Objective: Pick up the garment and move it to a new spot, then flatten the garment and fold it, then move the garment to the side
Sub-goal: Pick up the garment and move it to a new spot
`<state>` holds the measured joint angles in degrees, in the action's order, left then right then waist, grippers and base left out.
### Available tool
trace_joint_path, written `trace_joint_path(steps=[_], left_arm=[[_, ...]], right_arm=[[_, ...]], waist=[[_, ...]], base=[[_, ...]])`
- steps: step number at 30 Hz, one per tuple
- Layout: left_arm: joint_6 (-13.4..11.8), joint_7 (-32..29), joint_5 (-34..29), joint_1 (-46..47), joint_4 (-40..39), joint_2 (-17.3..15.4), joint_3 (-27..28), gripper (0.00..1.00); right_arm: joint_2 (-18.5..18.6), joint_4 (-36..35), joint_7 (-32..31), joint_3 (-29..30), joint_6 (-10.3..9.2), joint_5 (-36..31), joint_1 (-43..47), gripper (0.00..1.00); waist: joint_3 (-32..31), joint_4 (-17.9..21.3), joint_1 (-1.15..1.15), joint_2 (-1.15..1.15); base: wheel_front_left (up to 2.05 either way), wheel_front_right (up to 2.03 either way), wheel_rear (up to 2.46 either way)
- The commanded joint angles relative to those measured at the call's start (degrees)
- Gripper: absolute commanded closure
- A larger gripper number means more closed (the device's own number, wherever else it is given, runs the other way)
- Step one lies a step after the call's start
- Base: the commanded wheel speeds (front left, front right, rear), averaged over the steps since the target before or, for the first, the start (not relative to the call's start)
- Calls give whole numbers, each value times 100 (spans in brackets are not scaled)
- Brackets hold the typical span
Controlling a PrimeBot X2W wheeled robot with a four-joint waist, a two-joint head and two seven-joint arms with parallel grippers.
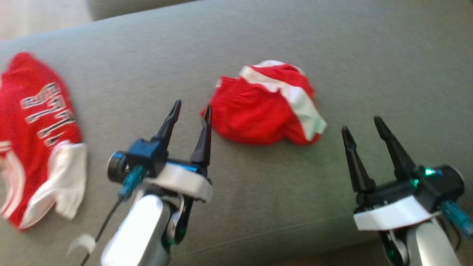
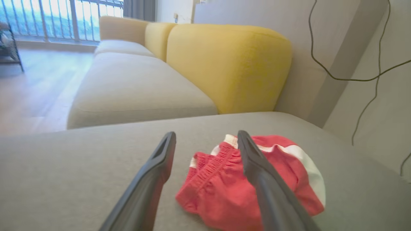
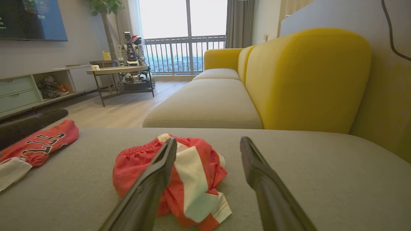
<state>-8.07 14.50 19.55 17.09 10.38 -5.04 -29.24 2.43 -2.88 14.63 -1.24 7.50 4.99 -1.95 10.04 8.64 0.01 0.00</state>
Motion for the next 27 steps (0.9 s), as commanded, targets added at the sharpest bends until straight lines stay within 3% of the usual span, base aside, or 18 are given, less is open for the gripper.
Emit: trace_joint_path(steps=[1, 7, 13, 27], left_arm=[[-45, 48, -165, 108, -329, -82, 219, 0], [-273, 49, -648, -619, -950, -67, 512, 0], [-297, 49, -826, -1298, -1226, -11, 930, 0], [97, 50, -1198, -2065, -1451, 96, 1506, 0]], right_arm=[[44, -156, 37, -92, -1, -31, -5, 0], [44, -86, 37, 29, -1, -128, 227, 0], [44, -109, 37, 218, -1, -90, 478, 0], [44, -154, 37, 393, -1, -84, 969, 0]], waist=[[-241, -457, -1, 0], [-502, -991, -1, 0], [-776, -1240, -1, 0], [-1163, -1275, -1, 0]], base=[[0, 0, 0], [0, 0, 0], [0, 0, 0], [0, 0, 0]])
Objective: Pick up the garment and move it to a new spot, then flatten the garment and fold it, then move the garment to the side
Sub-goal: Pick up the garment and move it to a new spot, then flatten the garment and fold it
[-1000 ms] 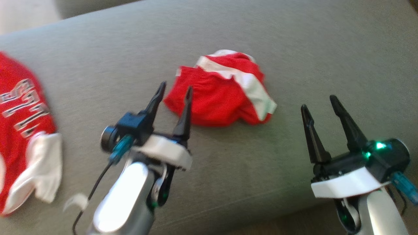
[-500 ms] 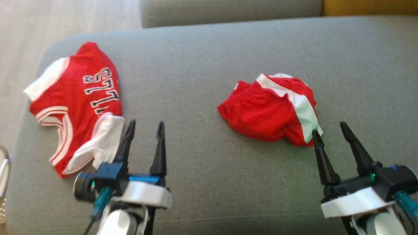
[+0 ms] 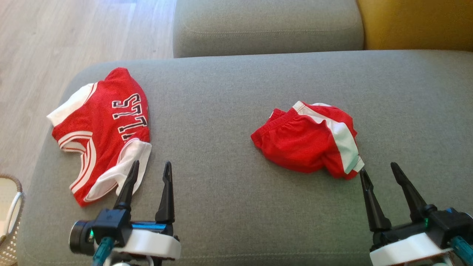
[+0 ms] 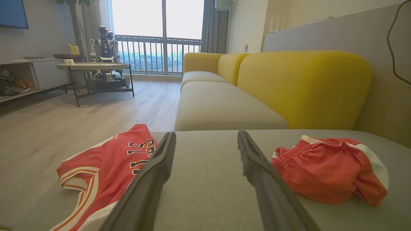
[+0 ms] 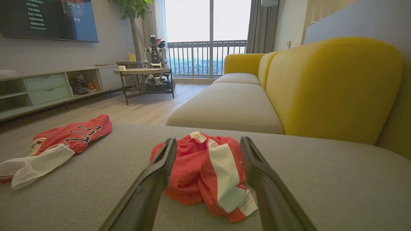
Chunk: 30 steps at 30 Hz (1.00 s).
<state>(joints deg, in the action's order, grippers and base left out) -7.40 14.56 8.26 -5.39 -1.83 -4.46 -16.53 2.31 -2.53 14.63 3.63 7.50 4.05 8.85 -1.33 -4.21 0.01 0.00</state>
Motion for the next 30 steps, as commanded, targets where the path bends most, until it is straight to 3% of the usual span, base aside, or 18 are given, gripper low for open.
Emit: trace_joint_path(steps=[1, 30], left_arm=[[55, 43, -104, 168, -226, 44, 253, 0], [230, 43, -430, 215, 19, 141, 378, 0]], right_arm=[[56, -175, 37, -93, -1, 24, -101, 0], [56, -158, 37, -132, -1, 0, -129, 0]], waist=[[-42, 16, -1, 0], [-40, 147, -1, 0]], base=[[0, 0, 0], [0, 0, 0]])
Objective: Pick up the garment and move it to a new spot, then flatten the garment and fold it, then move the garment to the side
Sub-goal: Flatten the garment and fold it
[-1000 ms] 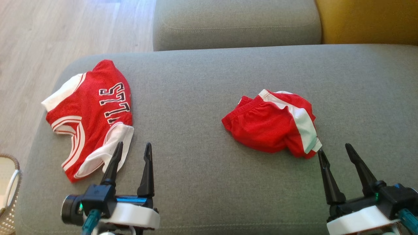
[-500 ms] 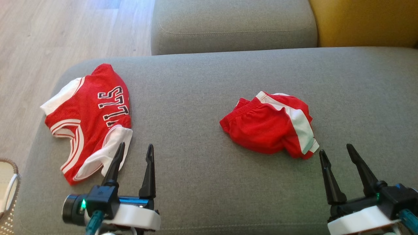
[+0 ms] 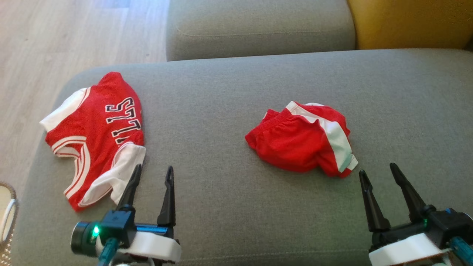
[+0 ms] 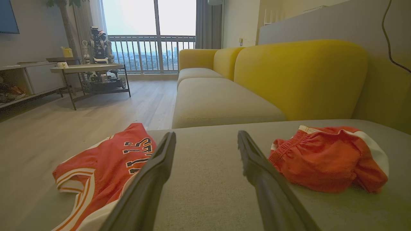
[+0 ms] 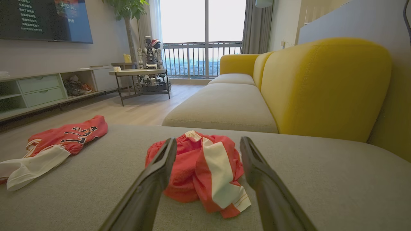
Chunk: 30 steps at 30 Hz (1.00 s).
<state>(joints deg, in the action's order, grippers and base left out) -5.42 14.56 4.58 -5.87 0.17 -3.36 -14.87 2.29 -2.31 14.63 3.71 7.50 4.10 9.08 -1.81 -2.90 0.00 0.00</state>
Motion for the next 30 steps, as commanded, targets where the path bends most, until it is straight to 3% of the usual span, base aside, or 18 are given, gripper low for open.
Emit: trace_joint_path(steps=[1, 5, 9, 11, 16, 24, 30], left_arm=[[55, 43, -76, 296, -162, 32, 205, 0], [242, 43, 97, 549, 16, 37, 197, 0], [607, 43, 253, 1052, 414, 41, 105, 0], [855, 44, 312, 1600, 834, 42, -37, 0], [1133, -43, 411, 2768, 1776, 45, -427, 0], [1257, -298, 636, 4406, 3119, 47, -1053, 0], [1283, -709, 940, 5057, 3810, 47, -1515, 0]], right_arm=[[59, -180, 37, -157, -1, -8, -161, 0], [59, -205, 37, -269, -1, -51, -244, 0], [59, -253, 37, -365, -1, -128, -344, 0], [59, -365, 37, -463, -1, -200, -480, 0], [59, -548, 37, -604, -1, -255, -776, 0], [59, -605, 37, -695, -1, -142, -1024, 0], [59, -600, 37, -816, -1, -54, -1125, 0]], waist=[[22, 39, 0, 0], [147, 212, 0, 0], [305, 497, 0, 0], [543, 750, 0, 0], [1040, 1147, 0, 0], [1700, 1561, 0, 0], [1925, 1738, 0, 0]], base=[[0, 0, 0], [0, 0, 0], [0, 0, 0], [0, 0, 0], [0, 0, 0], [0, 0, 0], [0, 0, 0]])
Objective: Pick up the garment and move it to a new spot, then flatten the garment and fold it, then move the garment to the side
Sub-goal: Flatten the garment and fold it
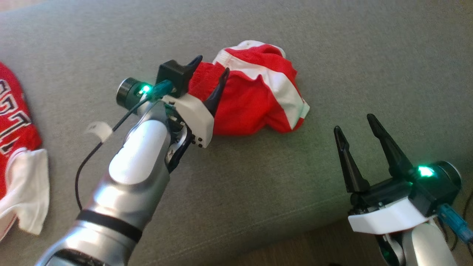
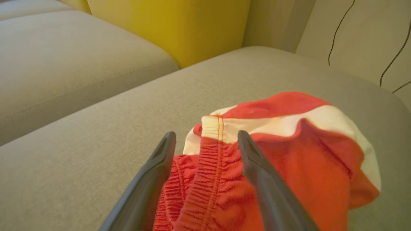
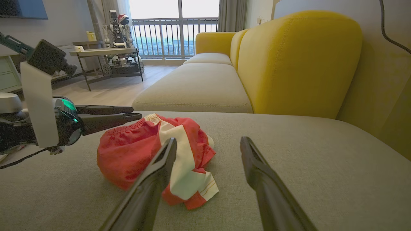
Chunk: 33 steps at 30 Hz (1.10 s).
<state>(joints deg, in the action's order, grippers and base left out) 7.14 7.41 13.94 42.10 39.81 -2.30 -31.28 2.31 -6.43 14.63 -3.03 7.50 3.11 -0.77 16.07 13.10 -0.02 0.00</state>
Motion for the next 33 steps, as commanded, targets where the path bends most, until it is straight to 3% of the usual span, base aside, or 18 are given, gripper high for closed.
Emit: trace_joint_path(steps=[1, 14, 15, 16, 18, 19, 27, 33], left_arm=[[29, -31, -4, 369, -42, -59, 46, 0], [34, -664, 410, 1270, 963, -65, -619, 0], [34, -661, 439, 1297, 982, -65, -659, 7], [34, -646, 467, 1318, 992, -65, -697, 51], [34, -611, 500, 1346, 1010, -65, -767, 91], [34, -594, 514, 1351, 1015, -65, -797, 100], [-51, -254, 536, 1245, 774, -65, -895, 100], [-96, -87, 836, 566, 5, -237, -766, 100]], right_arm=[[56, -185, 37, -152, -1, 59, -156, 0], [56, -147, 37, -234, -1, 127, -294, 0], [56, -148, 37, -226, -1, 129, -296, 0], [56, -151, 37, -215, -1, 132, -297, 0], [56, -153, 37, -189, -1, 135, -290, 0], [56, -154, 37, -178, -1, 134, -285, 0], [56, -163, 37, -127, -1, 102, -239, 0], [56, -132, 37, -54, -1, -5, -135, 0]], waist=[[162, 164, 2, 0], [353, 339, 2, 0], [353, 337, 2, 0], [353, 332, 2, 0], [346, 309, 2, 0], [340, 293, 2, 0], [211, 49, 2, 0], [-4, -334, 2, 0]], base=[[0, 0, 0], [0, 0, 0], [0, 0, 0], [0, 0, 0], [0, 0, 0], [0, 0, 0], [0, 0, 0], [0, 0, 0]])
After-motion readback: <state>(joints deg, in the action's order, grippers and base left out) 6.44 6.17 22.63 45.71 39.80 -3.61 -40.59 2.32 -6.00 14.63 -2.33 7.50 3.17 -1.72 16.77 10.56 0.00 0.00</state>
